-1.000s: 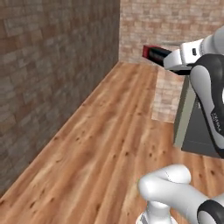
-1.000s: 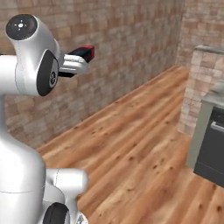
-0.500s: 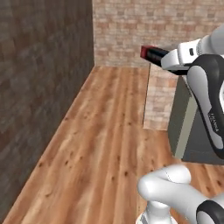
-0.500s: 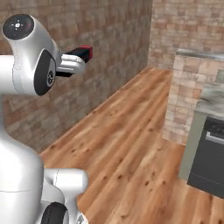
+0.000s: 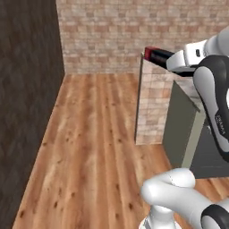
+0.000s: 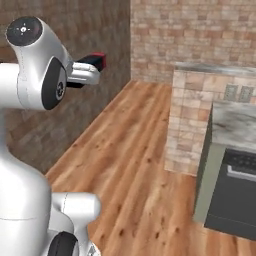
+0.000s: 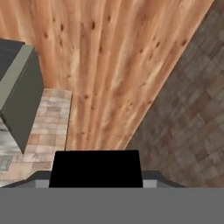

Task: Retrieve the tupperware and aluminum foil from the cabinet and place them on the dining counter near the plate with steak and garlic to prepare for storing leftovers.

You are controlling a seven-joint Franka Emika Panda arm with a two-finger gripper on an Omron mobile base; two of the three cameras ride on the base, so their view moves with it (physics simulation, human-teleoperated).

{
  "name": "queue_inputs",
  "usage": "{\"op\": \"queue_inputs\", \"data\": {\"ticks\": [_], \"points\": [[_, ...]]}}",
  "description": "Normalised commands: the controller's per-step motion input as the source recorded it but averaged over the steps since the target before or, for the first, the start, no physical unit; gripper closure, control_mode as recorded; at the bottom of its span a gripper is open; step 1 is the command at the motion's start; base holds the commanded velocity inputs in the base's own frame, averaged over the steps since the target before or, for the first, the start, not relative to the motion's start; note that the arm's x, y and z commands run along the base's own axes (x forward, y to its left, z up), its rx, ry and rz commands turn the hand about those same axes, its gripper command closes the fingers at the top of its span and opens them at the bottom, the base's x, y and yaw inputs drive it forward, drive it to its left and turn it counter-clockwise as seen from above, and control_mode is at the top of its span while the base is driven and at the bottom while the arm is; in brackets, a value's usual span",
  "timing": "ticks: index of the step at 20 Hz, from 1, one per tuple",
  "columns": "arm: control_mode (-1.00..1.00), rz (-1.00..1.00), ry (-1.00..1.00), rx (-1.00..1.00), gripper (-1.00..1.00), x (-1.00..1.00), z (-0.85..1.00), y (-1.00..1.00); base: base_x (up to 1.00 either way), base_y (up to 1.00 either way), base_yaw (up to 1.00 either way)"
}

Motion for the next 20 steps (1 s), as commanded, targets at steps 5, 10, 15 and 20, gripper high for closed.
{"op": "queue_inputs", "data": {"ticks": [5, 10, 15, 20], "points": [[1.00, 0.00, 0.00, 0.00, 1.00, 0.00, 0.00, 0.00, 1.00, 0.90, -0.26], [1.00, 0.00, 0.00, 0.00, 1.00, 0.00, 0.00, 0.00, 1.00, 0.76, -0.27], [1.00, 0.00, 0.00, 0.00, 1.00, 0.00, 0.00, 0.00, 1.00, 0.53, -0.35], [1.00, 0.00, 0.00, 0.00, 1.00, 0.00, 0.00, 0.00, 1.00, 0.49, -0.37]]}}
